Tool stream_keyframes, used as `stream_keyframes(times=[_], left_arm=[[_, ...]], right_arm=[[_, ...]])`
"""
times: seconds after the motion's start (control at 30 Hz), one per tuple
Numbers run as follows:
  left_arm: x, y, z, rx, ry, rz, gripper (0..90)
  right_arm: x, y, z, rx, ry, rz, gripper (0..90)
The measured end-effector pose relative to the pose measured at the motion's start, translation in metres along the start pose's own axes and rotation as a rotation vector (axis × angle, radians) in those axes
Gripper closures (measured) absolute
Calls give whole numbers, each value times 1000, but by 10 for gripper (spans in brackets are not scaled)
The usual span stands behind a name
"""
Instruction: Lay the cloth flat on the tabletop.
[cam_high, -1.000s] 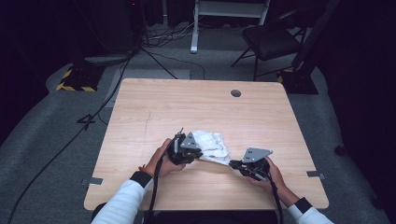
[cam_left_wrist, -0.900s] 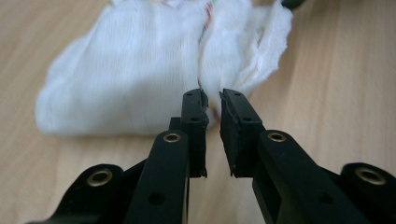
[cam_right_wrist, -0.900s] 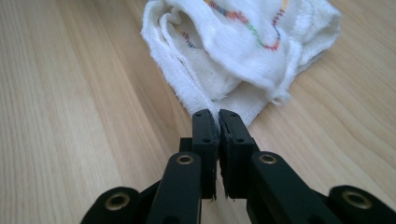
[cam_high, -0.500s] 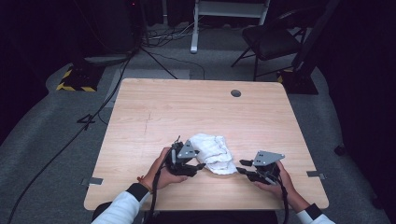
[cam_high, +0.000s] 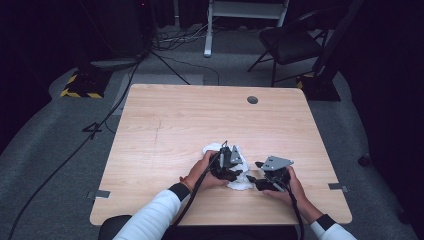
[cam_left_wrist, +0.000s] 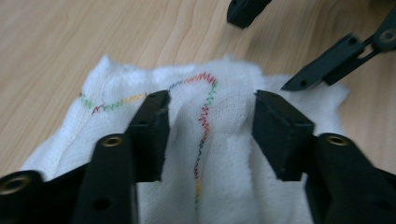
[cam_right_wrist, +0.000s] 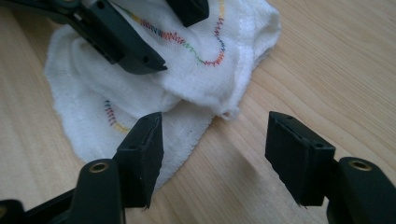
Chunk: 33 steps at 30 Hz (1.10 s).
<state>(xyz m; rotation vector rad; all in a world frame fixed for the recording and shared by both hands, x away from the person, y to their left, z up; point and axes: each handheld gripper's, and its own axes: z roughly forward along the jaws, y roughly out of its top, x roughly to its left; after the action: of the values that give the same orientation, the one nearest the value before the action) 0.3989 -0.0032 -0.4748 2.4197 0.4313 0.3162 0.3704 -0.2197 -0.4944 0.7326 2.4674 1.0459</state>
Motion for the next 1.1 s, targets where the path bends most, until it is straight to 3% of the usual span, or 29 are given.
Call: stream_keyframes(times=[0.1,0.2,0.33,0.47,0.8,0.93,1.0,1.1], left_arm=[[6,-4,-9,-13,0,9,731],[10,-9,-26,-35,-18,23,800],[18,-22,-53,-79,-8,-7,810],[21,-43,-76,-88,-4,-39,807],[6,-100,-102,-16,-36,-99,798],[3,-106,-107,-41,-25,-137,700],[3,-100,-108,-61,-5,-160,564],[-1,-87,-105,-90,3,-144,436]], right_arm=[[-3,-1,3,19,-5,10,327],[-5,-2,3,24,-7,23,307],[-6,-3,1,33,-15,34,306],[-9,-5,-2,45,-41,40,306],[-15,-14,-15,82,-78,77,313],[-13,-15,-18,88,-78,80,324],[-11,-15,-20,94,-78,66,326],[-9,-14,-21,99,-79,37,321]])
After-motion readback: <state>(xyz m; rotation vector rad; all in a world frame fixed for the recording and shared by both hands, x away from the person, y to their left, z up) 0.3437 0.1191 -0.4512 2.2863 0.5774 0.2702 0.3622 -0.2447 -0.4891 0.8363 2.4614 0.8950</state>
